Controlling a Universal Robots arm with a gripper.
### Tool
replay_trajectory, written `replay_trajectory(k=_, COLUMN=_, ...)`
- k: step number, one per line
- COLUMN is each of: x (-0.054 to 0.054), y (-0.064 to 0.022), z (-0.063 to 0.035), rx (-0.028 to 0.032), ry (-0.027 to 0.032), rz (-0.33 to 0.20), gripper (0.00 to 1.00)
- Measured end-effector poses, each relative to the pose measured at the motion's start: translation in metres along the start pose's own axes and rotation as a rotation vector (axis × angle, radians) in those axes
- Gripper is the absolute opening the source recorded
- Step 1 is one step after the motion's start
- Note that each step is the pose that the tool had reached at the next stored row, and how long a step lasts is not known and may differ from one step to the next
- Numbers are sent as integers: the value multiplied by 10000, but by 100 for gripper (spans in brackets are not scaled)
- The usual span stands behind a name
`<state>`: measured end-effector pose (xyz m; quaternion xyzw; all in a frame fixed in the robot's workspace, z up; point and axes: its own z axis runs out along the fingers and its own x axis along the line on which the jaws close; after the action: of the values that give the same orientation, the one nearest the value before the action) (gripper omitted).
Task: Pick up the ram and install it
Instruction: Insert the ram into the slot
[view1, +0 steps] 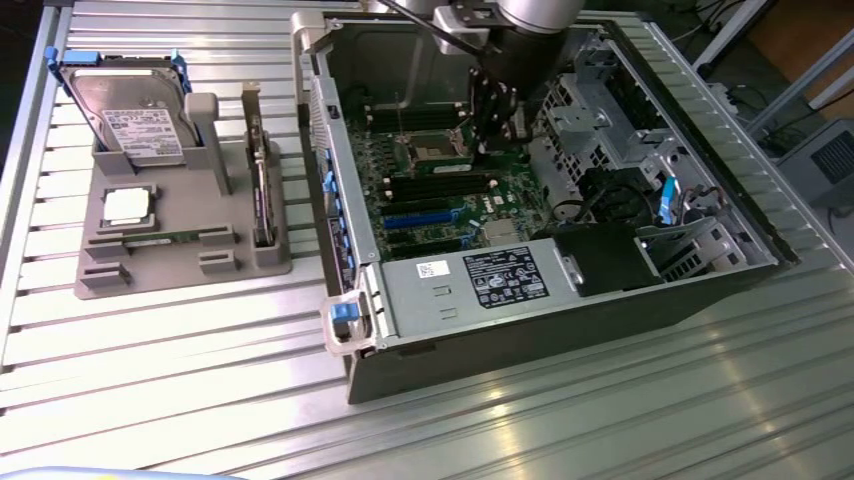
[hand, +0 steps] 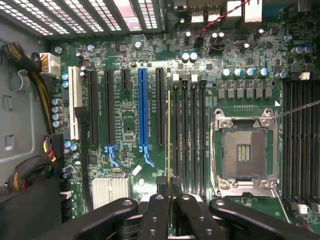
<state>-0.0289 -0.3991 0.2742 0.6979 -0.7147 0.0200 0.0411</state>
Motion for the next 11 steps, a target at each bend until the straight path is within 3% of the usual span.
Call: replay_trajectory(k=11, x=-35, y=46, z=104, rx=0, ry=0, rz=0, gripper=12)
